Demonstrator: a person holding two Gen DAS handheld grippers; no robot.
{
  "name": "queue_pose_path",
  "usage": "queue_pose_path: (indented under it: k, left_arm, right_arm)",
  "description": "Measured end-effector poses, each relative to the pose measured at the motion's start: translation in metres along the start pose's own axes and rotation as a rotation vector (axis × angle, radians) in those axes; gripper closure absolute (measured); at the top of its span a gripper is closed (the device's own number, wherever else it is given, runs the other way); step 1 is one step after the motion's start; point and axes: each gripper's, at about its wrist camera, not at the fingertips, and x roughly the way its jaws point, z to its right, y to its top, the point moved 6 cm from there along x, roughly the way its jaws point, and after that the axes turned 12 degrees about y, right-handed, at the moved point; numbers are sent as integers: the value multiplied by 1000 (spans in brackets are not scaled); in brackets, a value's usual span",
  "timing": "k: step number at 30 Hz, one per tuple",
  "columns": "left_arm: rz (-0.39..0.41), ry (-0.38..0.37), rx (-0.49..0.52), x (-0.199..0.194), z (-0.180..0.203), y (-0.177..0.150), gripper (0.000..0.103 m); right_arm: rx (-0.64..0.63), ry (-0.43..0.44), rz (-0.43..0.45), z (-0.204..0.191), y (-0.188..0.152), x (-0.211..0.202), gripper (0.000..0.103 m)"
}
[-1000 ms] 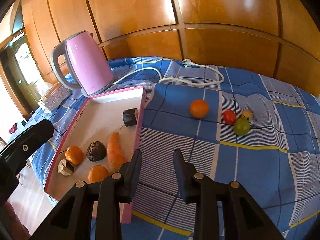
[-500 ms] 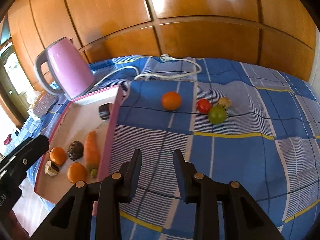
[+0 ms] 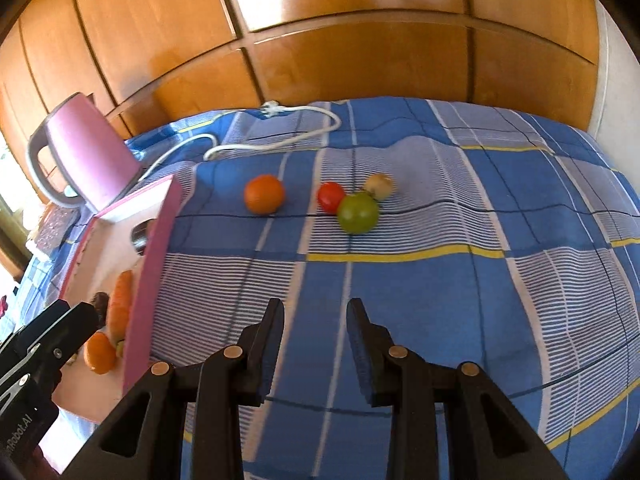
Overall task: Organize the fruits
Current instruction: 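Withdraw both tools from the tray toward the orange and green tomato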
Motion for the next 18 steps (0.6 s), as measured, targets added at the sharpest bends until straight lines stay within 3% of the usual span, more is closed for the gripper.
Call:
queue_pose_path:
  k: [18]
  left_arm:
    - [-67,-50,39,39,42,14,52]
  right_arm:
    - [35,-41,-21,37,17,16,70]
